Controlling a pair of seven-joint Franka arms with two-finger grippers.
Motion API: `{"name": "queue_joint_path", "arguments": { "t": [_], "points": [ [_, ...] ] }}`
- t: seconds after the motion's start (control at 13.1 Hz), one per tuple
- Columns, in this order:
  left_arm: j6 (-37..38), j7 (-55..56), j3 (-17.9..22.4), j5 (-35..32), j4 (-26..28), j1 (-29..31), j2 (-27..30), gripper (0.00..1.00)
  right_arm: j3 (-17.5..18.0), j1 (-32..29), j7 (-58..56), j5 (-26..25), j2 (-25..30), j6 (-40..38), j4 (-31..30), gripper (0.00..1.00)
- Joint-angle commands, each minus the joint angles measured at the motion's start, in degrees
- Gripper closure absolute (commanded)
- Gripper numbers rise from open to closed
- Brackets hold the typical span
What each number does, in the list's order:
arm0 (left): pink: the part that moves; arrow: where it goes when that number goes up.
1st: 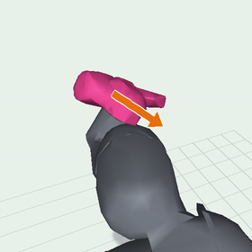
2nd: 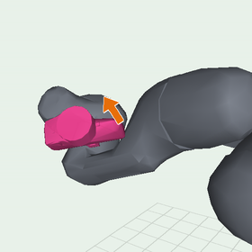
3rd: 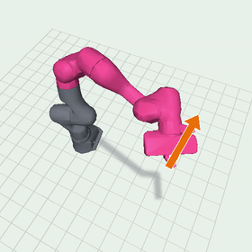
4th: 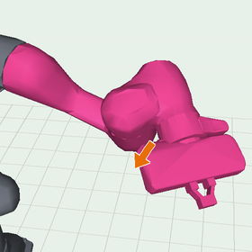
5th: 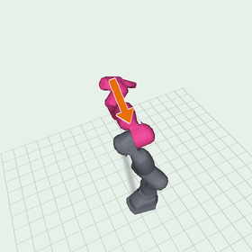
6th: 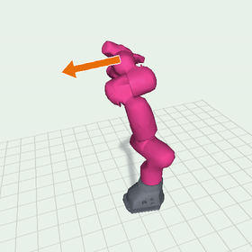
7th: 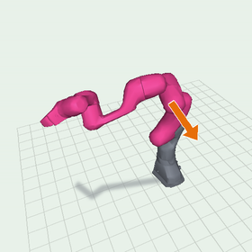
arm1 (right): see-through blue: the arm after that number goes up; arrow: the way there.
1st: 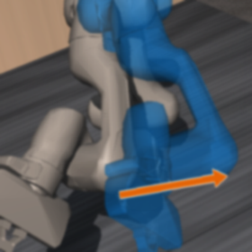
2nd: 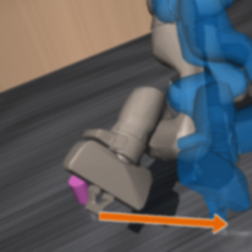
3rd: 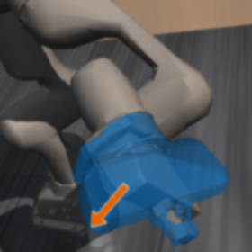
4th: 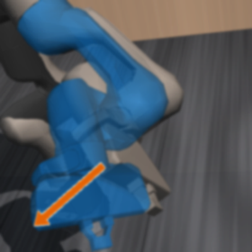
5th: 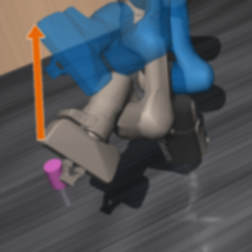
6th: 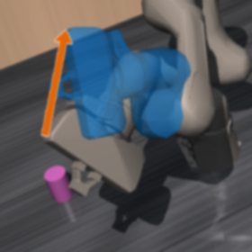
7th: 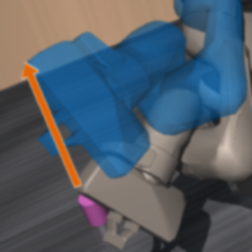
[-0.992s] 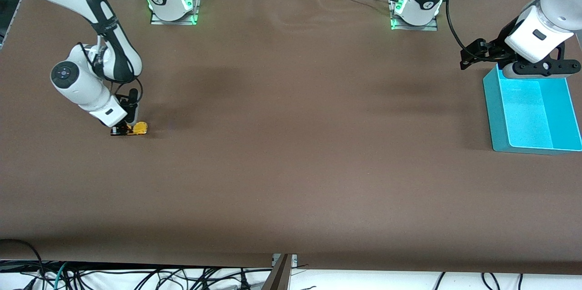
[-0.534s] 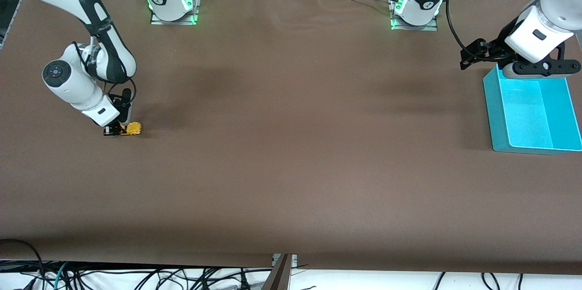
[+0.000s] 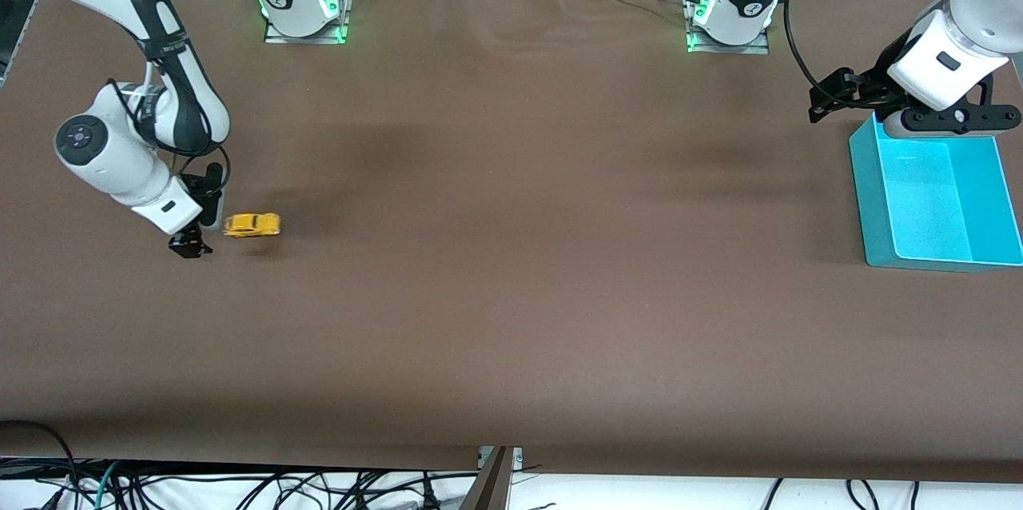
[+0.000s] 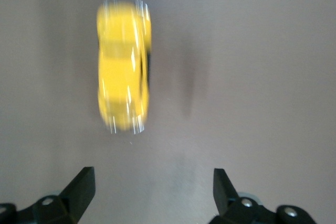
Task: Wind and store yellow beetle car
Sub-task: 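Release the car so it rolls toward the cyan bin, withdraw right gripper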
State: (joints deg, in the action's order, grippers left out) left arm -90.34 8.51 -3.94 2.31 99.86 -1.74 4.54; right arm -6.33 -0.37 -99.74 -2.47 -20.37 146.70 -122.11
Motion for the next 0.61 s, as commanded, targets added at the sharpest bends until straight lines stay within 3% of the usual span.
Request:
{"name": "queue_joint_path", "arguments": {
  "t": [0.0,0.53],
  "points": [
    [1.40,0.19,-0.20,-0.47,-2.04,-0.01,-1.03,0.00,0.62,-0.60,-1.07,1.06,0.59,-5.80,4.06,0.00],
    [1.48,0.10,-0.37,-0.56,-2.04,-0.10,-0.94,0.00,0.88,-0.43,1.02,5.72,0.68,-15.91,13.29,0.00]
  ]
}}
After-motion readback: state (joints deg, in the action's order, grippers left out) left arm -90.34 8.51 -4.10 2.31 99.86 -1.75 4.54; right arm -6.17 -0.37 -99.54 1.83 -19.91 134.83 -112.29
